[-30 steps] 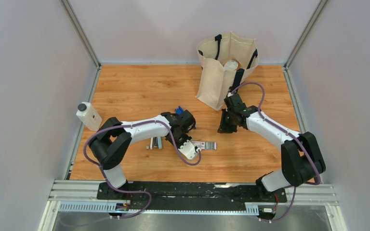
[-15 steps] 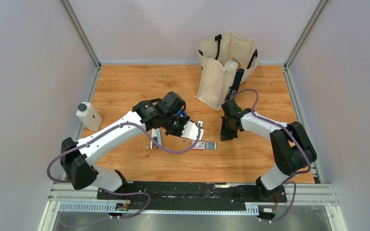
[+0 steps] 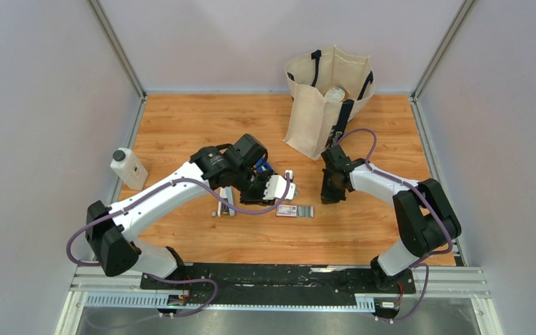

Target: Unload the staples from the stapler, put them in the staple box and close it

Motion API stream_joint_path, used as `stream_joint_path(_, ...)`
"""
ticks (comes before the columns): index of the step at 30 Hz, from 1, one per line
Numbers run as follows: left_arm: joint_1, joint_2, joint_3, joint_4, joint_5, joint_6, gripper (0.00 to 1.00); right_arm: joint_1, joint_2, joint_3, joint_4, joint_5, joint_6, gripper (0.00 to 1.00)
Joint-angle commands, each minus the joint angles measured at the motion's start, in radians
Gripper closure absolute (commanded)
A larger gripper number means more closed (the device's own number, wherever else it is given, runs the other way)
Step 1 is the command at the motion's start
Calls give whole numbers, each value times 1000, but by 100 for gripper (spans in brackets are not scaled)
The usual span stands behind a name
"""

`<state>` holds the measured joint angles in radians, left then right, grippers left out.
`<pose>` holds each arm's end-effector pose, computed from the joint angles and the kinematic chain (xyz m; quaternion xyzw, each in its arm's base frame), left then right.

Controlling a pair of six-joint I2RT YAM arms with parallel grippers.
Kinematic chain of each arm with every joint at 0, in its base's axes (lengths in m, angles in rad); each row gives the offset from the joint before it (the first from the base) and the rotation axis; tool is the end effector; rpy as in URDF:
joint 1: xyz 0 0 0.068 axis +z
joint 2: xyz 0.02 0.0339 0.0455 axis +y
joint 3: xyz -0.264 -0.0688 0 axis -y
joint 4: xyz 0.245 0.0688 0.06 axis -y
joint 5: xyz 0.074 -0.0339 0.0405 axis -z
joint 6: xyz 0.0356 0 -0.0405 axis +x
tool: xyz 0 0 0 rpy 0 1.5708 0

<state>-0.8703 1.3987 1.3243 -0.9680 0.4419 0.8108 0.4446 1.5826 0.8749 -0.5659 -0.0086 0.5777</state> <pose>0.1670 -0.2217 0.3235 0.7399 0.5856 -0.2190 0.2484 0.2530 0.1209 0.1590 0.0651 0.9868 0.0761 0.1270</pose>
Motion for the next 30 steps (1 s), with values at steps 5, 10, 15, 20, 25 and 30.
stream_joint_path(5, -1, 167, 44, 146, -121, 27, 45, -3, -59, 18, -35, 111, -4, 82)
stream_joint_path(10, -2, 302, 121, 196, -144, 138, 41, -17, -165, -4, -52, 131, 7, 80)
stream_joint_path(15, -2, 417, 191, 175, -66, 375, 39, -47, -353, -45, -66, 111, 10, 69)
stream_joint_path(20, -6, 538, 297, 108, -60, 479, 38, -63, -478, -59, -75, 99, 14, 65)
stream_joint_path(25, -27, 605, 312, 94, -89, 576, 37, -78, -512, -50, -98, 68, 17, 65)
stream_joint_path(30, -44, 669, 355, 60, -80, 633, 37, -107, -559, -33, -129, 39, 16, 66)
